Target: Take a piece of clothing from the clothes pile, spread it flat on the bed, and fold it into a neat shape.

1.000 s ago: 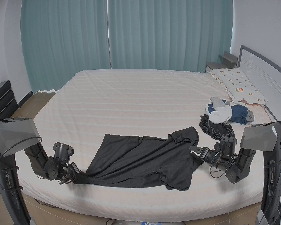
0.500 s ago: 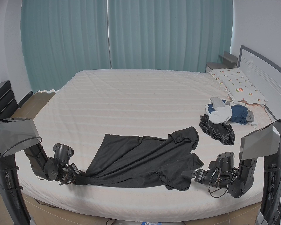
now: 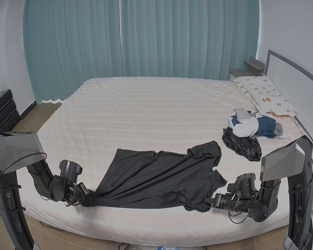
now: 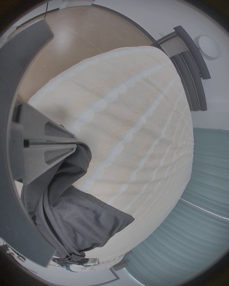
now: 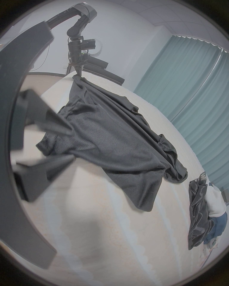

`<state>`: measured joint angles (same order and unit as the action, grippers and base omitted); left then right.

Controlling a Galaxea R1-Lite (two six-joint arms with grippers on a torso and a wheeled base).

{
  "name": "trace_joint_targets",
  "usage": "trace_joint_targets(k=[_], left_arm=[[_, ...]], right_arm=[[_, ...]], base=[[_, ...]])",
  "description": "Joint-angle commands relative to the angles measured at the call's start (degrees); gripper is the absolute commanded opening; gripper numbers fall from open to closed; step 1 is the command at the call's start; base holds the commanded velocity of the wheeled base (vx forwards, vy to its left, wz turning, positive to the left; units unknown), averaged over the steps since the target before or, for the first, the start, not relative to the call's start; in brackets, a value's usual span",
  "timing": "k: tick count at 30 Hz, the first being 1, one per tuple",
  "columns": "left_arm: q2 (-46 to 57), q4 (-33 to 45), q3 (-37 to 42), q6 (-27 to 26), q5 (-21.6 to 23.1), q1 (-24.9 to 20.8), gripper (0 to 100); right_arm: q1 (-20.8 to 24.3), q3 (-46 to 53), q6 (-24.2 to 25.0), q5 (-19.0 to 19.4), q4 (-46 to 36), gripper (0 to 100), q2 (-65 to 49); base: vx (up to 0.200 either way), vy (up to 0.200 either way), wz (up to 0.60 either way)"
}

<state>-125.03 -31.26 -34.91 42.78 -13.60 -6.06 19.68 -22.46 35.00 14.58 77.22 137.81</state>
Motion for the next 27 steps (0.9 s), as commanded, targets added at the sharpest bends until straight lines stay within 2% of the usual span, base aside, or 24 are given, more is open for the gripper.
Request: trace_joint_targets(k=[1,5,6,10,14,16,21,22,24,25,27], left_arm=[[0.4,0.1,0.5,-0.1,0.0,-0.2,0],[1.2,0.1,1.2,-0.3,0.1,-0.4,0],[1.8,0.7,1.9,-1.0,0.1,-0.7,0],[4.4,2.6,3.3,-2.7,0.1,-1.8,0],[6.5,5.9,4.1,-3.1,0.2,-3.3,0],[8.3,9.5,4.5,-3.7,0.2,-4.9,0],[10.4,14.9,4.9,-3.8,0.2,-7.9,0],[11.2,16.9,4.9,-3.8,0.2,-9.1,0],[11.5,18.9,5.2,-3.8,0.2,-10.3,0],[11.5,19.0,5.2,-3.8,0.2,-10.4,0],[10.9,21.5,5.3,-3.8,0.2,-12.0,0]], right_arm=[[-1.0,3.4,-0.3,0.0,0.0,0,-1.5],[-3.7,7.2,-2.4,0.0,0.0,0,-4.0],[-5.9,9.8,-4.9,0.1,0.0,0,-5.5],[-10.5,15.7,-8.7,1.4,0.0,0,-9.1],[-13.3,19.7,-11.4,2.3,0.0,0,-11.8],[-16.0,22.5,-14.8,2.6,0.0,0,-13.3],[-19.8,22.5,-17.9,2.6,-7.1,0,-17.0],[-20.6,22.5,-20.4,2.6,-12.6,0,-20.0],[-21.8,22.5,-23.7,2.6,-17.6,0,-22.8],[-21.9,22.5,-23.9,2.6,-18.0,0,-22.9],[-24.1,22.5,-28.0,2.6,-21.2,0,-24.3]], base=[[0.000,0.000,0.00],[0.000,0.000,0.00],[0.000,0.000,0.00],[0.000,0.000,0.00],[0.000,0.000,0.00],[0.000,0.000,0.00],[0.000,0.000,0.00],[0.000,0.000,0.00],[0.000,0.000,0.00],[0.000,0.000,0.00],[0.000,0.000,0.00]])
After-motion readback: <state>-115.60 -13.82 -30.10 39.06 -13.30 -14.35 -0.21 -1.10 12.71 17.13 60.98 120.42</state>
